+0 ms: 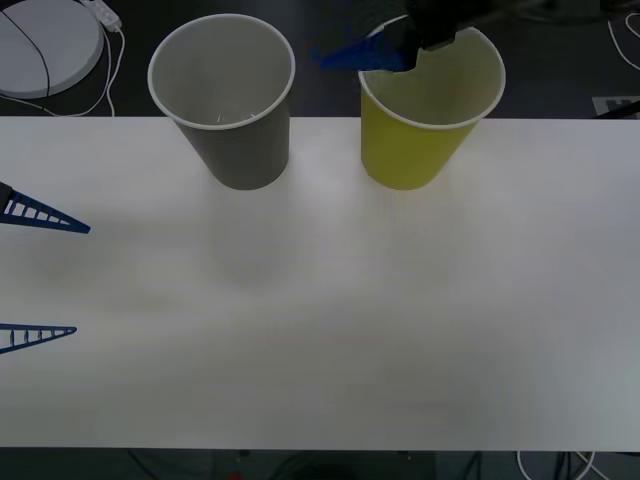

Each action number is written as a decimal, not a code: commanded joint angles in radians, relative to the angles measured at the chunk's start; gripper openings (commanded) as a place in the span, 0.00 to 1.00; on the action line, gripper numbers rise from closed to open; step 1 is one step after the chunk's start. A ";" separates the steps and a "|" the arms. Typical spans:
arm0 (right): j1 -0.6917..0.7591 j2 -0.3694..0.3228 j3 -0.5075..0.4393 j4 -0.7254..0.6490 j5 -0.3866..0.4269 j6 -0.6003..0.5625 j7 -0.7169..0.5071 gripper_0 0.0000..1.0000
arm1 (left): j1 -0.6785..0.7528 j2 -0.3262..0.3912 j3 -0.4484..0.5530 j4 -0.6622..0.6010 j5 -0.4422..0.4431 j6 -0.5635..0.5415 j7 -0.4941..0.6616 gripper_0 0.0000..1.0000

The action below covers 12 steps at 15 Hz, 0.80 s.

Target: Put the can into the green bin and the plastic bottle into the gray bin

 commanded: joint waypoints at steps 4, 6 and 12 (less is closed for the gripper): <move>0.184 -0.129 -0.054 -0.197 -0.083 0.068 0.060 1.00 | 0.000 0.000 0.000 0.000 0.000 0.000 0.000 1.00; 0.261 -0.175 -0.068 -0.270 -0.115 0.115 0.082 1.00 | 0.000 0.000 0.000 0.000 0.000 0.000 0.000 1.00; 0.473 -0.281 -0.158 -0.408 -0.209 0.181 0.204 1.00 | 0.000 0.000 0.000 0.000 0.000 0.000 0.000 1.00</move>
